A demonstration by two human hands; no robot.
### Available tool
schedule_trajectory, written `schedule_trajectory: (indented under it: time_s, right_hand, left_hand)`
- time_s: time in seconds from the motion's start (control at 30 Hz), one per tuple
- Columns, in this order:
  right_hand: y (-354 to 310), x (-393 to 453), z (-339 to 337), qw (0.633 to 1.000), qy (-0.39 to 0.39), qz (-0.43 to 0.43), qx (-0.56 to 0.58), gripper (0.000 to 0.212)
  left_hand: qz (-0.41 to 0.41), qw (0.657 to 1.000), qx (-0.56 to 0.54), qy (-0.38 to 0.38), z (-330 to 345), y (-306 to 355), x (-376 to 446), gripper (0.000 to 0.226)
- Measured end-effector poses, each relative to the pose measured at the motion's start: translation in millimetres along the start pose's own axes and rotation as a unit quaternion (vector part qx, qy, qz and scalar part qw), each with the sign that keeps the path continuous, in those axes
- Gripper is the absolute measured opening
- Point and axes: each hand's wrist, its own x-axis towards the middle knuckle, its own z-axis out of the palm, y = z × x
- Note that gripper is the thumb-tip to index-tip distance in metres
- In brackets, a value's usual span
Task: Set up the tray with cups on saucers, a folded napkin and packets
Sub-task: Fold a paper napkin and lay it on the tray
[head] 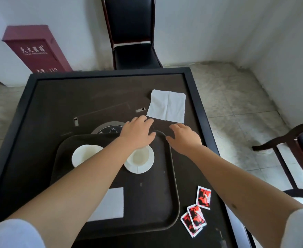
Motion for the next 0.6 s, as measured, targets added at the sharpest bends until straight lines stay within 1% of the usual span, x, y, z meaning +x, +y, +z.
schedule_trajectory:
  time_s: [0.13, 0.27, 0.37, 0.47, 0.53, 0.6]
  right_hand:
    - [17, 39, 8, 1.0, -0.013, -0.003, -0.007, 0.046]
    - [30, 73, 22, 1.0, -0.024, -0.002, -0.019, 0.042]
    - [37, 95, 32, 0.999, -0.027, -0.002, -0.03, 0.047]
    - [45, 110, 43, 0.999, -0.016, 0.01, -0.046, 0.053]
    - [49, 115, 51, 0.999, -0.007, 0.01, -0.052, 0.052]
    - [52, 117, 59, 0.999, 0.0, 0.003, -0.051, 0.047]
  left_hand:
    - [-0.037, 0.997, -0.059, -0.018, 14, -2, 42, 0.05]
    - [-0.06, 0.995, -0.059, -0.057, 34, -9, 84, 0.047]
    - [-0.069, 0.994, -0.056, -0.069, 52, -11, 109, 0.047]
    - [-0.095, 0.99, -0.084, -0.06, 70, -11, 126, 0.047]
    - [-0.121, 0.986, -0.112, -0.034, 77, -11, 136, 0.046]
    - [-0.171, 0.966, -0.193, -0.008, 79, -8, 143, 0.05]
